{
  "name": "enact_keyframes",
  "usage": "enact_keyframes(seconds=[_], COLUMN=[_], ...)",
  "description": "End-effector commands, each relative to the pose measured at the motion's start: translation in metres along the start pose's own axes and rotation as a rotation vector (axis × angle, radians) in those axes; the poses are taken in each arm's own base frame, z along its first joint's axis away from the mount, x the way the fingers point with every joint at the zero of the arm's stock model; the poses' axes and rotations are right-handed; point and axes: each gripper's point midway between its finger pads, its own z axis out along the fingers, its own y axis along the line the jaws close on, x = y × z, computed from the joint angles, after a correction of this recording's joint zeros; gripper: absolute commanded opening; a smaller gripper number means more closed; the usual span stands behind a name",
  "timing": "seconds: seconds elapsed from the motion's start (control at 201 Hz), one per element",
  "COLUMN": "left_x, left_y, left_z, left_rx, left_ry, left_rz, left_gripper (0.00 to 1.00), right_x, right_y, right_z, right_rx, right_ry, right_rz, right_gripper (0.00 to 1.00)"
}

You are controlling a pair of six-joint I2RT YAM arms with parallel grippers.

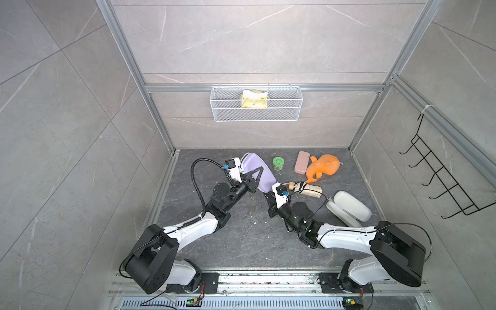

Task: Put umbrellas into zippered umbrella sleeves
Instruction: Zip the zipper on the umbrella sleeve.

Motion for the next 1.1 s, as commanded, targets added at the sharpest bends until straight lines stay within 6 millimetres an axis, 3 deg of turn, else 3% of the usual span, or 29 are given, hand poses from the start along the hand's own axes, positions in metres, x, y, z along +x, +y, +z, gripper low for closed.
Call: enact_keyframes(seconds=[0.0,0.169,0.314,0.503,0.583,0.677,0.846,1.09], left_x=[-0.038,-0.034,-0.019,0.005,0.020,0.040,0.067,0.087], left_y=[-0.040,-0.044,-0.044,-0.020,-0.015,-0.008,0.001,-0.001], left_z=[-0.004,-0.008,-0.009,-0.026,-0.034,-0.041,-0.051,-0.060], left_rx=[0.119,0.120,0.119,0.075,0.080,0.089,0.101,0.163], left_ry=[-0.104,-0.047,0.122,0.361,0.463,0.554,0.632,0.723], left_rz=[0.038,0.046,0.009,-0.088,-0.114,-0.132,-0.174,-0.195], left_gripper=[0.03,0.03,0.00,0.00,0.00,0.00,0.00,0.00], right_x=[-0.021,-0.009,-0.003,0.001,-0.008,-0.025,-0.039,-0.027], right_y=[0.000,-0.011,-0.028,-0.060,-0.068,-0.067,-0.067,-0.046], right_z=[0.000,-0.002,0.000,0.005,0.008,0.012,0.022,0.037], right_rx=[0.005,0.054,0.106,0.165,0.173,0.160,0.138,-0.032], right_ry=[-0.045,-0.012,0.024,0.074,0.068,0.047,0.056,0.125], right_rz=[-0.005,-0.070,-0.148,-0.208,-0.239,-0.297,-0.385,-0.468], right_gripper=[0.08,0.00,0.00,0.00,0.00,0.00,0.00,0.00])
